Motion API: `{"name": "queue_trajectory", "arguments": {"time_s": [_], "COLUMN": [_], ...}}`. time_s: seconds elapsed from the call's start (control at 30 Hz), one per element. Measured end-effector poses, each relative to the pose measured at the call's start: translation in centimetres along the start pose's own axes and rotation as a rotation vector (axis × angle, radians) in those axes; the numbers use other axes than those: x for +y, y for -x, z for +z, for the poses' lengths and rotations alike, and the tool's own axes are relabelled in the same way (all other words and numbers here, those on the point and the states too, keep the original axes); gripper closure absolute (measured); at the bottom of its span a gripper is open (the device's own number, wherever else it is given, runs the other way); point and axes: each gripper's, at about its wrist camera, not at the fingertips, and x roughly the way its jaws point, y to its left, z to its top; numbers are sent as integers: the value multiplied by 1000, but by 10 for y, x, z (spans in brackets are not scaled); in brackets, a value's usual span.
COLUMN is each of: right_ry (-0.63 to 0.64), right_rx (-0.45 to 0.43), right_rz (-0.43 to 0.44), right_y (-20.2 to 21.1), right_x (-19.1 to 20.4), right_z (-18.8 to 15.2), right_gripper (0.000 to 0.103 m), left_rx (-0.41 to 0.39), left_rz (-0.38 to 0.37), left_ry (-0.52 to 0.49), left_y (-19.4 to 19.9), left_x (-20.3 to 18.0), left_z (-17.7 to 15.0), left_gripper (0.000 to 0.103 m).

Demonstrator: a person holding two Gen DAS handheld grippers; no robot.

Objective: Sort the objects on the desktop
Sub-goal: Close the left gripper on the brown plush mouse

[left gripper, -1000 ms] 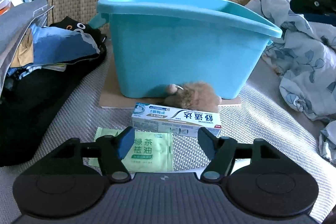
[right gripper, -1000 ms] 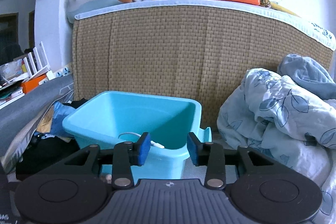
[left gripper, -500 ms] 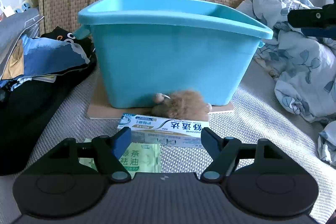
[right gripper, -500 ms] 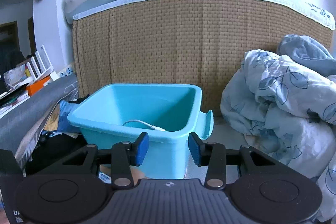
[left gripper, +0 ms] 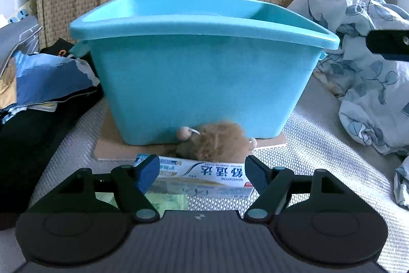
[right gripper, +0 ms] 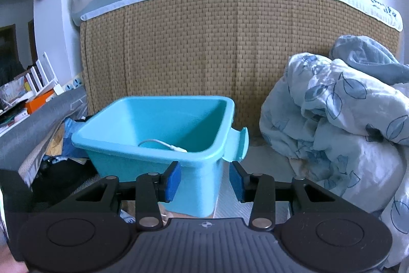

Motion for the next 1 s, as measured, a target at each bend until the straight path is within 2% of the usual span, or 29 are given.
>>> {"name": "queue_trajectory", "arguments": {"time_s": [0.67, 0.77, 0.83, 0.9, 0.93, 1.0], "right_ry": [5, 4, 7, 9, 10, 8], "right_rx": [25, 32, 32, 33, 35, 37], "right_rz": [-51, -49, -48, -48, -51, -55], "right_y": [1, -1, -2, -3, -3, -4], "right_x": [-21, -19, -16, -14, -14, -13], "right_z": [-8, -9, -9, -9, -9, -9], "right_gripper": [57, 57, 57, 57, 57, 57], "left_rx": [22, 27, 30, -17, -4, 26], "left_rz": [2, 11, -2, 1, 21, 12], "left_ry": [-14, -18, 20, 36, -7, -72], "left_y": [-46, -56, -62, -60, -60, -58], "left_x": [-9, -11, -8, -8, -14, -22], "left_z": [3, 4, 4, -5, -4, -2], "left_gripper": [26, 23, 17, 16, 17, 21]}}
